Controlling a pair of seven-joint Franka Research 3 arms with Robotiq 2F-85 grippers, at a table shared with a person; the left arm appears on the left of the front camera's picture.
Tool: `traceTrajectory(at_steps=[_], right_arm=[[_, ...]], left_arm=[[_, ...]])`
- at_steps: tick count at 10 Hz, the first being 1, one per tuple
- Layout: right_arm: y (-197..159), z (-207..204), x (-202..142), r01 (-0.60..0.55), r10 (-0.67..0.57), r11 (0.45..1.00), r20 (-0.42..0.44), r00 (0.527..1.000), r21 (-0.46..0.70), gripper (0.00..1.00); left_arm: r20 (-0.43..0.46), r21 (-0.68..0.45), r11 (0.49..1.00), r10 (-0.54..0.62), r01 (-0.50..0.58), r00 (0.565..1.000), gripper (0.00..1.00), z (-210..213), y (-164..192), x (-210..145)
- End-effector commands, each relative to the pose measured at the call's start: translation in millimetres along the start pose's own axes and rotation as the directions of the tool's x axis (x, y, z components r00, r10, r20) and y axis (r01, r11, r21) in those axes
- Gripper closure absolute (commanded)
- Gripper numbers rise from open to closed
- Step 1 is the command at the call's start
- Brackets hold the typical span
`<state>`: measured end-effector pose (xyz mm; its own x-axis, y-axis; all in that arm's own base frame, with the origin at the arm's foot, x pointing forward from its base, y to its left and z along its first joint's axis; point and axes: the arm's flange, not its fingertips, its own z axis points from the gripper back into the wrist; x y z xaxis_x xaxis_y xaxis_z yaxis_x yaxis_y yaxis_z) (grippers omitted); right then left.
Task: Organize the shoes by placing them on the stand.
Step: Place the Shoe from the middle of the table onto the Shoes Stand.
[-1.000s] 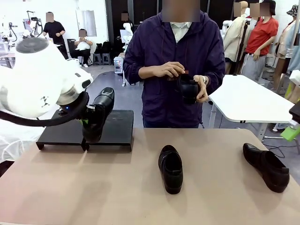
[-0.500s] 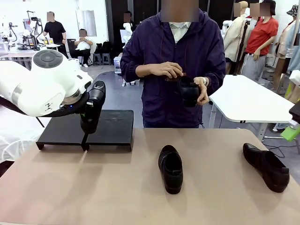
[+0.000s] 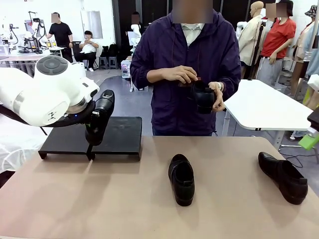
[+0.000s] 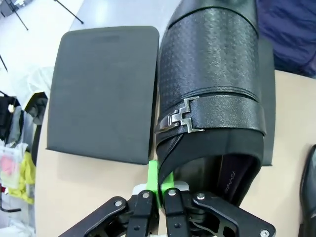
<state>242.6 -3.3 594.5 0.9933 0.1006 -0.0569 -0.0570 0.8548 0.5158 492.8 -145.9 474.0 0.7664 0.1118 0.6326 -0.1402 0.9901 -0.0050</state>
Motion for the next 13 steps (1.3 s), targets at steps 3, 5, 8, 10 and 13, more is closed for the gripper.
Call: traceTrajectory(at_steps=[3,5,8,10,13], right_arm=[[0,4,1,-0.023,0.023,0.999,-0.005,1.0,0.026,0.0],[0,4,1,-0.023,0.023,0.999,-0.005,1.0,0.026,0.0],[0,4,1,-0.023,0.023,0.999,-0.005,1.0,0.026,0.0],[0,4,1,-0.023,0.023,0.999,-0.005,1.0,0.026,0.0],[0,4,1,-0.023,0.023,0.999,-0.005,1.0,0.026,0.0]], left_arm=[[0.009,-0.053,0.994,0.099,-0.098,0.995,1.0,-31,-2,13],[0.006,-0.055,0.991,0.121,-0.121,0.993,1.0,-48,-11,14],[-0.036,-0.054,0.992,0.114,-0.116,0.993,1.0,-73,-17,17],[-0.063,-0.077,0.991,0.103,-0.108,0.993,1.0,-80,-18,18],[-0.078,-0.083,0.992,0.085,-0.091,0.993,0.03,-82,-18,19]])
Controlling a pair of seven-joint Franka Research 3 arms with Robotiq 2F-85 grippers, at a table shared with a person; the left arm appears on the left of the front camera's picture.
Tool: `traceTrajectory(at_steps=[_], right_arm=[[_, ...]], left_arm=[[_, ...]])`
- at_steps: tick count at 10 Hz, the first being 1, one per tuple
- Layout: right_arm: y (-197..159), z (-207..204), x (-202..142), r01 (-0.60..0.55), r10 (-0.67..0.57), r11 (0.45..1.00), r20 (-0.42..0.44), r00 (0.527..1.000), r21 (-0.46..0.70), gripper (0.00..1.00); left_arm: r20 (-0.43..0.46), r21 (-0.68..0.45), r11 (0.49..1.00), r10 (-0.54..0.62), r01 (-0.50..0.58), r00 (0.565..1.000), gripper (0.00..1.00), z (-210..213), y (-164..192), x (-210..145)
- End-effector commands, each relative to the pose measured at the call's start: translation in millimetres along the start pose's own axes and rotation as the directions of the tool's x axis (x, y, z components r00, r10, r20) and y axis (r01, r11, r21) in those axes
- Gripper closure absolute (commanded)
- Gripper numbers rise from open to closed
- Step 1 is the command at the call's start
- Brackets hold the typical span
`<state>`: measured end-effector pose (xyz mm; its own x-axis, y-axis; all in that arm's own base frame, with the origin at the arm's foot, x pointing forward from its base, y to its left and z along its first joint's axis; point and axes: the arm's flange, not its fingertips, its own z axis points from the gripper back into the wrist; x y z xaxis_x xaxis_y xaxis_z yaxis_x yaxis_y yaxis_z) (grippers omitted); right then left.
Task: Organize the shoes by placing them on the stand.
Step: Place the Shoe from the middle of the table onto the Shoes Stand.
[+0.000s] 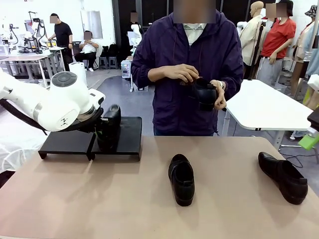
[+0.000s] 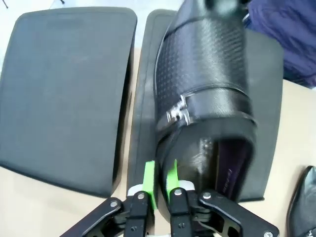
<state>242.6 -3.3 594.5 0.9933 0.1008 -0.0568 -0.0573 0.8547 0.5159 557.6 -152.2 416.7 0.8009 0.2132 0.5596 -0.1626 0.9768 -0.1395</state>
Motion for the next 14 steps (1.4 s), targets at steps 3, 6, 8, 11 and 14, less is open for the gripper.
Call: traceTrajectory(at_steps=[3,6,8,11,14], right_arm=[[0,4,1,-0.023,0.023,0.999,-0.005,1.0,0.026,0.0],[0,4,1,-0.023,0.023,0.999,-0.005,1.0,0.026,0.0],[0,4,1,-0.023,0.023,0.999,-0.005,1.0,0.026,0.0],[0,4,1,-0.023,0.023,0.999,-0.005,1.0,0.026,0.0],[0,4,1,-0.023,0.023,0.999,-0.005,1.0,0.026,0.0]], left_arm=[[0.021,0.016,1.0,-0.011,0.01,1.0,0.0,4,0,5],[0.067,0.011,1.0,0.001,-0.002,0.998,0.0,22,7,7],[0.038,-0.122,0.987,-0.1,0.104,0.994,0.0,76,27,2],[0.048,-0.381,0.902,-0.199,0.203,0.979,0.0,179,99,-42],[-0.072,-0.28,0.928,-0.277,0.247,0.958,0.0,258,149,-99]])
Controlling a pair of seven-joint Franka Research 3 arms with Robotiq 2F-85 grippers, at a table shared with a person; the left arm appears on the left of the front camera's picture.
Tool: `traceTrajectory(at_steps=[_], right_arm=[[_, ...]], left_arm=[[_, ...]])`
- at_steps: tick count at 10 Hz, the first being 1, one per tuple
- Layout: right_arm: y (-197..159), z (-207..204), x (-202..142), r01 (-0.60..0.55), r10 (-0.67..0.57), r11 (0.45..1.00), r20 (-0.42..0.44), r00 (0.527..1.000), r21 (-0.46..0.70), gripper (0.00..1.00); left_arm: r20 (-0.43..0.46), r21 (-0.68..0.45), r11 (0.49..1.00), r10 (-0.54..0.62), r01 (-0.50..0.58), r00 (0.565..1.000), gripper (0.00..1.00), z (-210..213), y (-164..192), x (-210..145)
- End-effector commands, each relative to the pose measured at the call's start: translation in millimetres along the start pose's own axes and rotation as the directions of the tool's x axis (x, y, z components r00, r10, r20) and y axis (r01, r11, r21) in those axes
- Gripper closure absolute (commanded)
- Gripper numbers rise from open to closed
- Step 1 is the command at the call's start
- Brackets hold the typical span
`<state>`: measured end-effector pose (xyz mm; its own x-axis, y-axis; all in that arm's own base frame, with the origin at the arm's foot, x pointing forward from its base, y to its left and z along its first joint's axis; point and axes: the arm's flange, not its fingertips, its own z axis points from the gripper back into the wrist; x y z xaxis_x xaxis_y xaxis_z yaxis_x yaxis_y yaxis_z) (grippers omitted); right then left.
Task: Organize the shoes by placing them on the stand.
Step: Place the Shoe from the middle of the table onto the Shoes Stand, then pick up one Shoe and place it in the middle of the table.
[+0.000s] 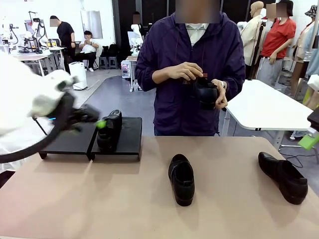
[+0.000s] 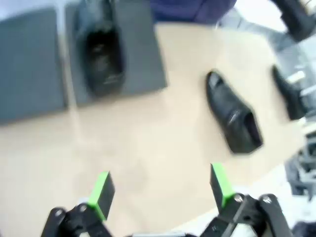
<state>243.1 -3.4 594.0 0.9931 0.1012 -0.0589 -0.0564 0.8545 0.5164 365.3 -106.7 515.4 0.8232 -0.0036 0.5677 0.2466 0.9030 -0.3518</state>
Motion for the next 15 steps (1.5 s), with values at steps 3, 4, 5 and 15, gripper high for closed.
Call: traceTrajectory(at_steps=[3,4,5,15], right_arm=[[1,5,0,-0.024,0.024,0.999,-0.003,1.0,0.025,0.0],[1,5,0,-0.024,0.024,0.999,-0.003,1.0,0.025,0.0],[1,5,0,-0.024,0.024,0.999,-0.003,1.0,0.025,0.0],[1,5,0,-0.024,0.024,0.999,-0.003,1.0,0.025,0.0]], left_arm=[[-0.193,0.213,0.977,0.043,-0.001,0.98,0.0,136,93,-31],[-0.101,0.131,0.991,0.041,-0.027,0.994,0.0,144,97,-29],[-0.027,0.073,0.993,0.091,-0.088,0.996,0.0,141,102,-24],[-0.16,0.239,0.97,0.073,-0.033,0.984,0.0,147,107,-42]])
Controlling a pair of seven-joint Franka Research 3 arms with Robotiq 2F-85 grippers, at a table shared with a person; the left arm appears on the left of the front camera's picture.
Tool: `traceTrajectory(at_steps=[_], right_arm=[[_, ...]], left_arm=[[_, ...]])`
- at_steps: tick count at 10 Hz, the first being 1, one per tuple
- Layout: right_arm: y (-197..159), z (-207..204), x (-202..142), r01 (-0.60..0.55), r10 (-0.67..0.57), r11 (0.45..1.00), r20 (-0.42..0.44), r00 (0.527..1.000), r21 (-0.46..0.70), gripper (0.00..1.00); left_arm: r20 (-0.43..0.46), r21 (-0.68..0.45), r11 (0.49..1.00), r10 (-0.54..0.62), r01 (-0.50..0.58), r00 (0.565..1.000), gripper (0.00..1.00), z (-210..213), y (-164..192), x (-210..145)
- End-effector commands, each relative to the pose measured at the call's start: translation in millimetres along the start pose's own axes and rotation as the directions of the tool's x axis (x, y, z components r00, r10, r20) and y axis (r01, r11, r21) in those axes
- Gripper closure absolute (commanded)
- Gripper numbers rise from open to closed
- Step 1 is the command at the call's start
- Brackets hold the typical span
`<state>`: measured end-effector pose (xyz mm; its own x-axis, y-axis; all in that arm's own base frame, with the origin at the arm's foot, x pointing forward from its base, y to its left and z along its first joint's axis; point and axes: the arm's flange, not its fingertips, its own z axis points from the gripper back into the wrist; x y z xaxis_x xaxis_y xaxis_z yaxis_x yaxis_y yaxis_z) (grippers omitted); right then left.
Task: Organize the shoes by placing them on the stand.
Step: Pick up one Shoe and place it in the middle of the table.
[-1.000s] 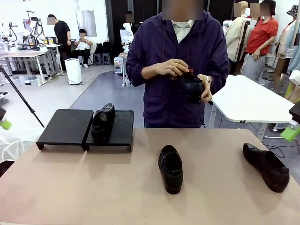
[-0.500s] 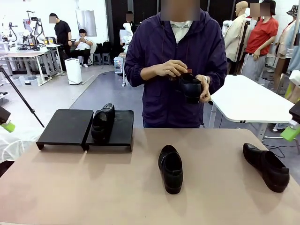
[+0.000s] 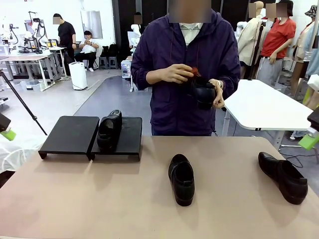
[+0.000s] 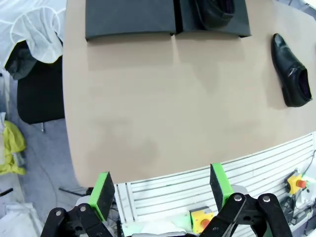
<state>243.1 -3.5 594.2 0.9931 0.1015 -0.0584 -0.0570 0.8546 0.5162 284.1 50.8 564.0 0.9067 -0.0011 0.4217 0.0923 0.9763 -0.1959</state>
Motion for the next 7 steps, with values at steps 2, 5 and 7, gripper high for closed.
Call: traceTrajectory(at_steps=[2,5,7], right_arm=[[1,4,0,-0.023,0.023,0.999,-0.003,1.0,0.025,0.0],[18,-20,15,0.041,-0.056,0.903,-0.024,0.998,-0.428,0.0],[-23,-13,35,0.369,-0.316,0.572,0.218,0.923,-0.733,0.0]], left_arm=[[-0.009,0.014,1.0,-0.003,0.004,1.0,0.0,0,2,-2],[-0.009,0.014,1.0,-0.003,0.004,1.0,0.0,0,2,-2],[-0.009,0.014,1.0,-0.003,0.004,1.0,0.0,0,2,-2]])
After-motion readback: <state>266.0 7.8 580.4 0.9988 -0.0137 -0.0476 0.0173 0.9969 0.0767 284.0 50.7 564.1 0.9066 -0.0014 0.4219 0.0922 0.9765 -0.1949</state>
